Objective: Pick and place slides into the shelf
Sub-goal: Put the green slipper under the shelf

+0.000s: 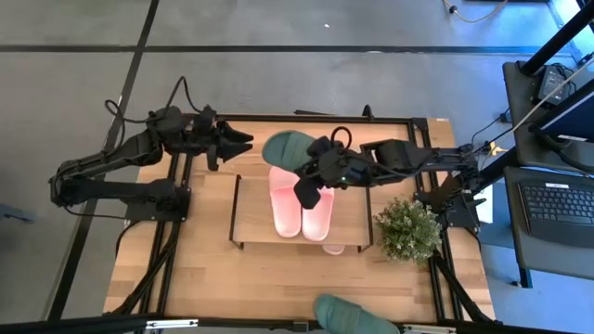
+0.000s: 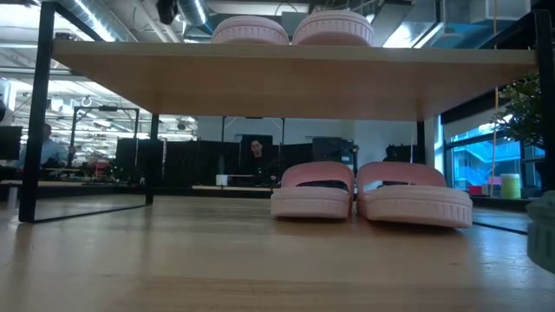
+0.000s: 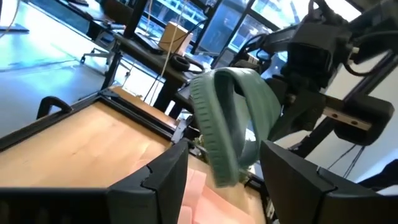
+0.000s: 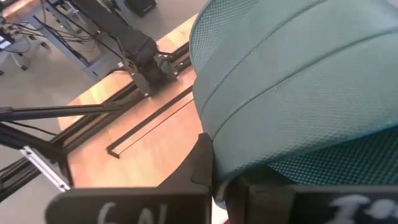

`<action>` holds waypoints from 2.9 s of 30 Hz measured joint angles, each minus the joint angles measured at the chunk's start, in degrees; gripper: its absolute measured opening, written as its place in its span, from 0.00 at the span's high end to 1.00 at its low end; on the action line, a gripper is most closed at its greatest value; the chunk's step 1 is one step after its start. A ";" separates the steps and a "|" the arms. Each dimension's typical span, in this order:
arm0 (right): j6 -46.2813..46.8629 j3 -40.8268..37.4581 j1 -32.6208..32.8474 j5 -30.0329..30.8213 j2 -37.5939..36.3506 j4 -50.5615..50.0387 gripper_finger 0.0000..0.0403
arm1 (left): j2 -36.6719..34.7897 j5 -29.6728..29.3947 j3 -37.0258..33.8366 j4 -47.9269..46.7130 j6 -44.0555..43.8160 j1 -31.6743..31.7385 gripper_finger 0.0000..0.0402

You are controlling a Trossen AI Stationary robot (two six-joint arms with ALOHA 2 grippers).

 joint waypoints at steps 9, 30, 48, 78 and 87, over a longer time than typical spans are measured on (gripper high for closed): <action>-0.94 0.02 0.01 0.15 0.09 0.74 0.96 | -0.08 0.09 0.00 0.25 5.08 -0.04 0.53; -4.37 0.02 0.01 0.28 0.09 6.52 0.96 | -0.08 2.32 0.00 1.10 3.04 -0.33 0.22; -6.46 0.02 -2.63 -2.74 4.85 12.47 0.96 | 3.35 -0.24 -0.07 3.75 3.46 -0.28 0.24; -7.78 0.02 -2.51 -2.98 5.16 13.17 0.96 | 7.48 4.07 -0.07 9.53 2.83 -0.26 0.49; -8.19 0.02 -2.57 -2.86 5.16 12.92 0.96 | 7.46 3.07 -0.07 7.46 3.05 -0.28 0.53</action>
